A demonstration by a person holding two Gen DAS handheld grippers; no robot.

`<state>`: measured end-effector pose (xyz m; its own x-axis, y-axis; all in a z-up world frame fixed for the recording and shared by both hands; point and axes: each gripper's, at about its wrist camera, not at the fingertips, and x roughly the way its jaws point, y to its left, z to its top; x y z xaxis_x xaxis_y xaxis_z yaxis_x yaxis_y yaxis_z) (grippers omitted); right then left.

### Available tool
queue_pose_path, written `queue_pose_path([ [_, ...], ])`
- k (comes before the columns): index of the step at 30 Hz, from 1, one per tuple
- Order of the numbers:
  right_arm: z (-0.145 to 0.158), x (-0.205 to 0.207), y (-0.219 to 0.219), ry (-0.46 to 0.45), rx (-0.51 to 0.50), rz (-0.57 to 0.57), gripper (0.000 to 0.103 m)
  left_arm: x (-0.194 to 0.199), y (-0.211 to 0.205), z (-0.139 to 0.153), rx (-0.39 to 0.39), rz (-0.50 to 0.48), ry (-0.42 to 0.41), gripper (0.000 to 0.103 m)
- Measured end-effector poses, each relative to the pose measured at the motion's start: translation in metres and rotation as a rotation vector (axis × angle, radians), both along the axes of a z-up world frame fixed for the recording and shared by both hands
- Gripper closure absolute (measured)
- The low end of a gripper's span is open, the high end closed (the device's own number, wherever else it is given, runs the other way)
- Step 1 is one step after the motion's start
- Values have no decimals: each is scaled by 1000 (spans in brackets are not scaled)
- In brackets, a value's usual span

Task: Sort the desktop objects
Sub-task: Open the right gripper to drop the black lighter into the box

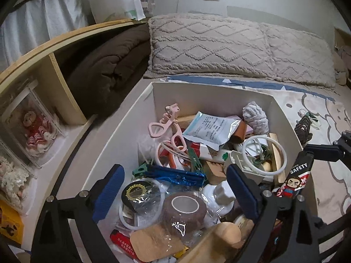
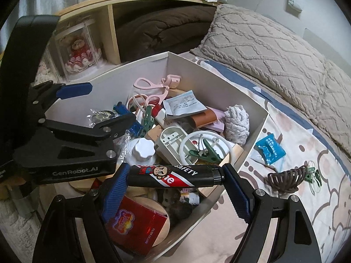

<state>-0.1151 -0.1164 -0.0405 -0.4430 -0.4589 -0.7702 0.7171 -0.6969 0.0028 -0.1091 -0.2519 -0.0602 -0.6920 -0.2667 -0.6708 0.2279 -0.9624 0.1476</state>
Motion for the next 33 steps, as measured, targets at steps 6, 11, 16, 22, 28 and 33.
queue_pose_path([
  [6, 2, -3, -3, -19, -18, -14, 19, 6, -2, 5, -5, 14, 21, 8],
  [11, 2, -3, -9, -21, -17, -13, 19, 12, -5, 8, -5, 33, 36, 8],
  [16, -2, -6, -17, -22, 10, -14, 19, 17, -9, 13, 4, 41, 56, 8],
  [22, -6, -8, -15, -21, 26, -44, 6, 18, -8, 13, 11, 33, 59, 8],
  [28, -5, -11, -10, -20, 29, -62, 6, 19, -9, 13, 12, 35, 62, 8],
  [33, 2, -8, -3, 18, -23, -65, 6, 21, -9, 14, 13, 32, 65, 8],
])
